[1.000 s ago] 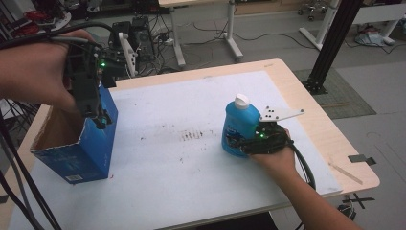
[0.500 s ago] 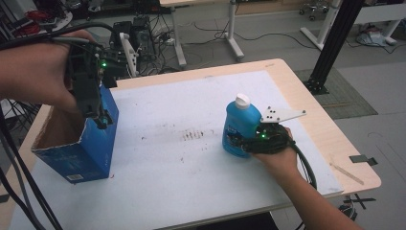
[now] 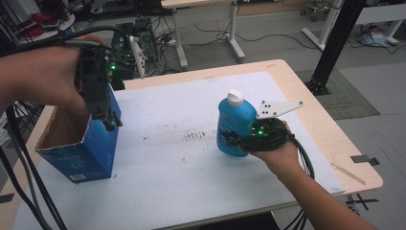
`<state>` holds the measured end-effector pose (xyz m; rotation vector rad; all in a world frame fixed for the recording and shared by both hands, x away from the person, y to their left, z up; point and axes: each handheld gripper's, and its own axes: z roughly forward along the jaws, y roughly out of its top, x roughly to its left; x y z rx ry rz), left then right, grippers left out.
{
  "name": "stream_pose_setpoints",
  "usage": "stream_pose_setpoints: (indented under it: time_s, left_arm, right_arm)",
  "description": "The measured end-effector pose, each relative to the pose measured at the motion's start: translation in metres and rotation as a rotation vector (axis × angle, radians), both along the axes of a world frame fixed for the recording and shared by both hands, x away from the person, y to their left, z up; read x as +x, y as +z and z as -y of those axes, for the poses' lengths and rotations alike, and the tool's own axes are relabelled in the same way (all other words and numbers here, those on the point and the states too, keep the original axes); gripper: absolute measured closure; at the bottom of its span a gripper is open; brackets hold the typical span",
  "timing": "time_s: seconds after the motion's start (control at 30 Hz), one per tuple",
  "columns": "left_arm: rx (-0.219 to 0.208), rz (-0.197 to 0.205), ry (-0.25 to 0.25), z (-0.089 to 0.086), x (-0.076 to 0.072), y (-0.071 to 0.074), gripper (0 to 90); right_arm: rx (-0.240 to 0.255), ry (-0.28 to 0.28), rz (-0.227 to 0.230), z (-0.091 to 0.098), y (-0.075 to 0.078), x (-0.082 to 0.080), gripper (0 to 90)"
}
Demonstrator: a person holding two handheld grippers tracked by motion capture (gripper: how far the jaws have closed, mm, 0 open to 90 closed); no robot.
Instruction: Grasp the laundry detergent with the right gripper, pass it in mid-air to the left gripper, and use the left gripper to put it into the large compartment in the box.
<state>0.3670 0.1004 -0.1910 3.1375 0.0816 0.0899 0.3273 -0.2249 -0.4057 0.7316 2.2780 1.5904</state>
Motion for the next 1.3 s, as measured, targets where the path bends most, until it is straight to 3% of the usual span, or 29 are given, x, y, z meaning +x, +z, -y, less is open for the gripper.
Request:
stream_pose_setpoints:
  time_s: [0.23, 0.3, 0.57, 0.9, 1.3]
  left_arm:
    - [0.0, -0.004, -0.008, 0.005, -0.003, 0.001, 1.7]
    - [0.0, -0.007, -0.011, 0.007, -0.004, 0.002, 1.7]
    - [0.011, -0.013, -0.02, 0.016, -0.007, 0.0, 1.7]
    - [0.006, -0.029, -0.053, 0.033, -0.013, -0.006, 1.7]
    - [-0.014, -0.065, -0.075, 0.052, -0.019, -0.018, 1.7]
  right_arm:
    - [0.005, 0.073, 0.02, -0.013, 0.025, -0.001, 45.7]
    - [-0.015, 0.117, 0.034, -0.021, 0.036, -0.002, 45.8]
    - [-0.047, 0.219, 0.044, -0.037, 0.051, -0.004, 45.8]
    - [-0.06, 0.335, 0.027, -0.057, 0.049, -0.003, 46.0]
    - [-0.041, 0.44, 0.006, -0.088, 0.04, 0.0, 46.2]
